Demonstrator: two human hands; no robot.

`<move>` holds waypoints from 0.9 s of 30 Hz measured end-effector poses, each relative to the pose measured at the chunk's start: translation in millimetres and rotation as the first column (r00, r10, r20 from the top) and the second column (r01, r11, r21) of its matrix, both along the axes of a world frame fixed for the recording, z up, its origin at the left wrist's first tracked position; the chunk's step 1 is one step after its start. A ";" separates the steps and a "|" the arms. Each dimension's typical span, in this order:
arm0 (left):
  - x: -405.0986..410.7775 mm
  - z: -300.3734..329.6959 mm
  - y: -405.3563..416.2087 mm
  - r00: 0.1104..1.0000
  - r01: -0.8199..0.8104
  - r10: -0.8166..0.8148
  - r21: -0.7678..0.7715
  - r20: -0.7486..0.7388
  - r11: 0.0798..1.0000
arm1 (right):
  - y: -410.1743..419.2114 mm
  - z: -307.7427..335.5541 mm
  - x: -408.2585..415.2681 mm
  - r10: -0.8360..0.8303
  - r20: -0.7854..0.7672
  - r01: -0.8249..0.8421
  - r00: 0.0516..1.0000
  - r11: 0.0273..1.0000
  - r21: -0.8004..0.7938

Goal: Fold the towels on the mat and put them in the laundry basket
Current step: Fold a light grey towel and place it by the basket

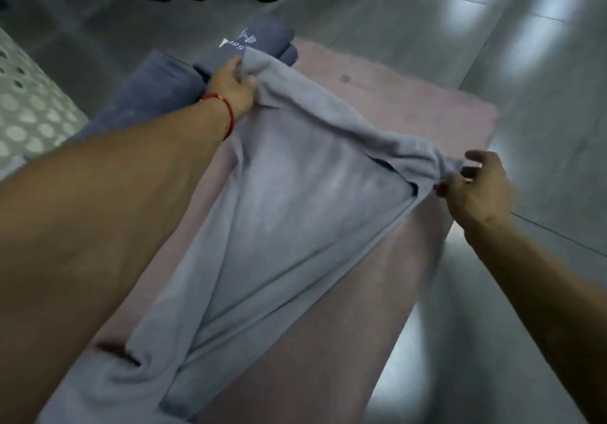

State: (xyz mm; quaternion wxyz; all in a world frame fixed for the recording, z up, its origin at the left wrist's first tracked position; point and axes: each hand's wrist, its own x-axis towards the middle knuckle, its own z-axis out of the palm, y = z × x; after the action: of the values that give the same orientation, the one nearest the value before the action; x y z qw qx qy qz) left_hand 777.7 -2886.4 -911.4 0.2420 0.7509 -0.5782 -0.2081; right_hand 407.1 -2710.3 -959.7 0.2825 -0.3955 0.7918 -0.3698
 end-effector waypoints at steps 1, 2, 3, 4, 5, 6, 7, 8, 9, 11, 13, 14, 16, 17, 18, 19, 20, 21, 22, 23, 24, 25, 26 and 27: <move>-5.5 -2.6 8.9 0.998 0.056 -0.057 0.060 0.024 0.997 | -1.0 -0.4 8.6 0.045 -0.057 -0.044 0.997 0.999 0.024; -13.8 -0.4 31.5 0.988 0.118 -0.129 0.130 0.081 0.984 | 2.8 -1.6 21.2 0.133 -0.159 -0.128 0.978 0.991 0.043; -20.3 -5.0 57.4 0.969 0.169 -0.200 0.201 0.148 0.965 | 11.3 -5.3 37.1 0.250 -0.275 -0.245 0.928 0.968 0.054; -23.3 -10.8 90.1 0.945 0.218 -0.270 0.261 0.185 0.940 | 25.1 -9.4 56.7 0.369 -0.382 -0.373 0.847 0.925 0.067; -22.6 -18.6 128.3 0.925 0.272 -0.332 0.287 0.186 0.919 | 42.5 -15.3 77.1 0.484 -0.452 -0.502 0.749 0.860 0.088; -17.0 -27.8 169.3 0.901 0.336 -0.391 0.268 0.187 0.903 | 60.4 -23.2 95.1 0.576 -0.494 -0.606 0.651 0.787 0.118; -9.5 -35.6 213.9 0.873 0.393 -0.438 0.221 0.217 0.893 | 77.4 -30.2 111.8 0.649 -0.520 -0.693 0.556 0.707 0.142; 1.2 -44.0 254.5 0.848 0.414 -0.450 0.182 0.278 0.892 | 93.0 -34.2 126.9 0.705 -0.534 -0.760 0.467 0.628 0.165; 12.5 -50.0 294.8 0.829 0.407 -0.437 0.159 0.349 0.900 | 107.8 -35.6 140.8 0.744 -0.547 -0.816 0.383 0.550 0.178; 32.8 -52.1 366.7 0.808 0.367 -0.396 0.153 0.436 0.918 | 132.3 -35.9 162.4 0.784 -0.582 -0.898 0.215 0.393 0.198; 50.1 -52.0 424.8 0.773 0.324 -0.367 0.176 0.518 0.930 | 149.4 -33.4 178.7 0.798 -0.601 -0.945 0.050 0.233 0.231; 58.5 -51.8 446.7 0.756 0.293 -0.352 0.195 0.552 0.936 | 157.1 -31.7 187.3 0.800 -0.599 -0.955 -0.026 0.157 0.251; 73.4 -52.9 478.2 0.749 0.211 -0.297 0.212 0.592 0.954 | 172.7 -27.8 205.9 0.792 -0.597 -0.963 -0.132 0.041 0.267; 77.2 -53.6 490.1 0.766 0.155 -0.244 0.198 0.595 0.968 | 181.4 -25.2 215.8 0.787 -0.594 -0.964 -0.165 -0.003 0.264; 78.4 -54.1 499.4 0.794 0.086 -0.167 0.164 0.584 0.983 | 191.0 -21.9 225.0 0.788 -0.587 -0.965 -0.185 -0.034 0.259; 79.5 -55.3 505.7 0.842 0.007 -0.068 0.115 0.536 0.993 | 200.5 -18.2 234.1 0.796 -0.575 -0.967 -0.190 -0.051 0.248; 81.8 -58.3 509.4 0.899 -0.084 0.050 0.060 0.435 0.995 | 210.1 -14.7 242.0 0.807 -0.562 -0.970 -0.184 -0.055 0.238; 84.9 -61.9 511.5 0.936 -0.180 0.162 0.029 0.311 0.983 | 219.3 -11.3 248.0 0.819 -0.545 -0.970 -0.179 -0.055 0.236; 89.8 -66.0 512.5 0.950 -0.248 0.235 0.039 0.206 0.968 | 227.6 -8.0 252.0 0.828 -0.531 -0.968 -0.180 -0.053 0.245; 94.8 -65.0 512.5 0.957 -0.266 0.256 0.063 0.134 0.962 | 233.4 -5.1 255.0 0.831 -0.525 -0.966 -0.184 -0.052 0.255; 101.7 -62.5 511.8 0.966 -0.253 0.247 0.082 0.075 0.964 | 238.2 -2.9 257.2 0.831 -0.523 -0.963 -0.188 -0.051 0.266; 109.1 -56.4 511.3 0.973 -0.230 0.230 0.086 0.005 0.969 | 242.1 -0.8 259.0 0.835 -0.515 -0.960 -0.194 -0.054 0.275; 117.3 -47.7 510.8 0.971 -0.222 0.229 0.089 -0.074 0.971 | 244.6 1.8 261.7 0.842 -0.504 -0.960 -0.194 -0.056 0.275; 125.9 -37.1 511.8 0.962 -0.221 0.234 0.100 -0.143 0.970 | 246.6 4.6 264.8 0.848 -0.497 -0.963 -0.186 -0.056 0.264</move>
State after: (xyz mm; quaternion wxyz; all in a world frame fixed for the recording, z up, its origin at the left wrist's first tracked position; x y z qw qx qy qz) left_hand 903.6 -2374.6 -948.6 0.2769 0.8034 -0.4585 -0.2601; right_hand 671.9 -2463.7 -955.1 0.1843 -0.9498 0.2529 -0.0035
